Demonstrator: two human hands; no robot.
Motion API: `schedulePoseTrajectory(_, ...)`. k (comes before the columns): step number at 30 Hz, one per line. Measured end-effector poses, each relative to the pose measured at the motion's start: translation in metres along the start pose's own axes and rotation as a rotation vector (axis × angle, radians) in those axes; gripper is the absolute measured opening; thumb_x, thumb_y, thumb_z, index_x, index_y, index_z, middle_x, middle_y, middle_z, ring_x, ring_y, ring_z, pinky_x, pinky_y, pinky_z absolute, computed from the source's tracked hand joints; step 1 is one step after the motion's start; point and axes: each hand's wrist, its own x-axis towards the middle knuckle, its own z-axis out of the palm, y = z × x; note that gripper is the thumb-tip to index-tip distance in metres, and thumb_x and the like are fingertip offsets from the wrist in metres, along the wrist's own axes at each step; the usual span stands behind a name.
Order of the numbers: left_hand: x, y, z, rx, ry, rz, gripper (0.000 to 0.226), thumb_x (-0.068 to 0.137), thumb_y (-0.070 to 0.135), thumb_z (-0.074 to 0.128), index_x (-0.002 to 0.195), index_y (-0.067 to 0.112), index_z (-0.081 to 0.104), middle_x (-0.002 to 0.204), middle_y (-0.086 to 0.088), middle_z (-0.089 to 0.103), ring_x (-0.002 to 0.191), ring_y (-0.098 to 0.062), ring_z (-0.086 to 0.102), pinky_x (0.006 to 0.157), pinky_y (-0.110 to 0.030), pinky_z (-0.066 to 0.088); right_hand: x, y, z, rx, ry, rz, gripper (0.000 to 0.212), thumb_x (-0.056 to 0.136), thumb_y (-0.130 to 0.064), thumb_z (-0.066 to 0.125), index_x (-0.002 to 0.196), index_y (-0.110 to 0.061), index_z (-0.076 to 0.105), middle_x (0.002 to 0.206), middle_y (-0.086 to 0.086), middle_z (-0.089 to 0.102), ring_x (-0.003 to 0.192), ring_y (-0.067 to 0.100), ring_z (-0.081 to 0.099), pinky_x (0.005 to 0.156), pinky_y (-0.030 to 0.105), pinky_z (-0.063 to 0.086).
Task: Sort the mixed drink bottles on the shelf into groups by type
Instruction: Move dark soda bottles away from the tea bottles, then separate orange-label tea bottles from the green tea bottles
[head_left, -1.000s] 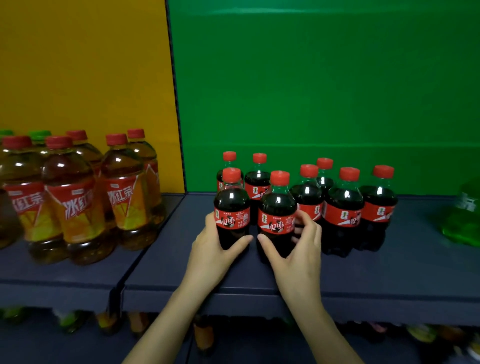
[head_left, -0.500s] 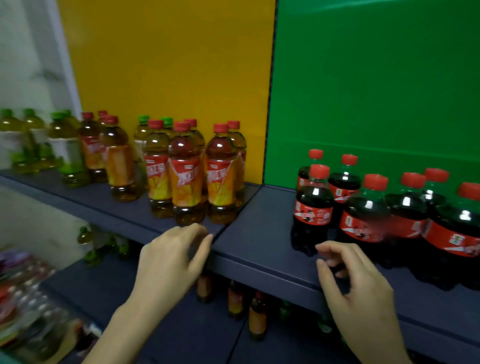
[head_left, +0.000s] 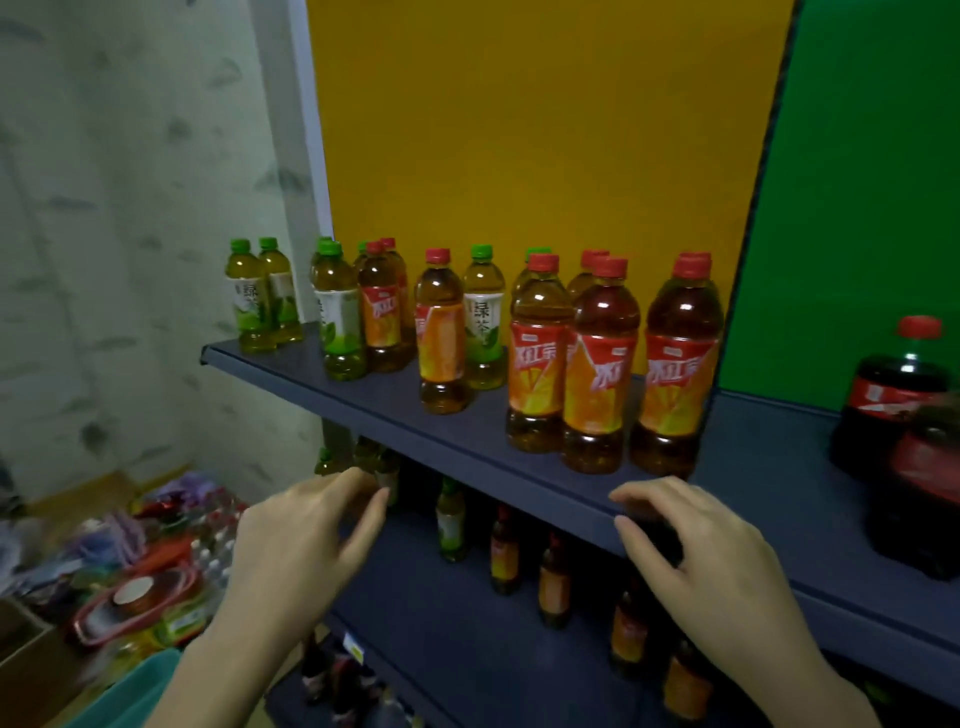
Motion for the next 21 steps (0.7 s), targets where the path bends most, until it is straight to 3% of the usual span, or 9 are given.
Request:
schedulePoseTrajectory(5,0.013,-0.075,-0.003,-0.008,0.002,-0.018,0.035,0.084,0.049,0.038,0.079,0.026,0.064,0.069,0.007,0.065,0.053,-0.014,0.062,0.040,-0.027,0.046,0.030,-0.046,0.042,0.004,0.053,0.024,0.021,0.087,-0.034,0.054,0.108,-0.035,0.060,0.100,-0.025,0.057,0.098,-0.003,0.052,0.075,0.018,0.043)
schedulePoseTrajectory(10,0.038,-0.138,0.011,-0.049,-0.032,0.019,0.039,0.083,0.052,0.037,0.079,0.024,0.064,0.074,0.007,0.065,0.066,-0.019,0.066,0.047,-0.027,0.047,0.063,-0.074,0.075,-0.021,0.106,0.056,0.022,0.089,-0.030,0.055,0.110,-0.032,0.061,0.102,-0.025,0.056,0.094,-0.004,0.049,0.067,0.013,0.039)
schedulePoseTrajectory(16,0.089,-0.178,0.049,-0.219,-0.081,0.074,0.044,0.081,0.054,0.038,0.095,0.020,0.063,0.083,0.006,0.066,0.075,-0.020,0.065,0.059,-0.033,0.052,0.105,-0.093,0.102,0.123,0.115,0.098,0.028,0.090,-0.024,0.054,0.117,-0.028,0.059,0.113,-0.018,0.059,0.105,0.002,0.055,0.091,0.026,0.048)
schedulePoseTrajectory(21,0.138,-0.179,0.093,-0.374,-0.094,0.174,0.050,0.081,0.054,0.035,0.110,0.021,0.059,0.094,0.013,0.060,0.081,-0.013,0.062,0.068,-0.034,0.053,0.145,-0.100,0.130,0.173,0.081,0.115,0.038,0.093,-0.025,0.049,0.130,-0.032,0.045,0.125,-0.024,0.044,0.115,-0.009,0.038,0.095,0.005,0.032)
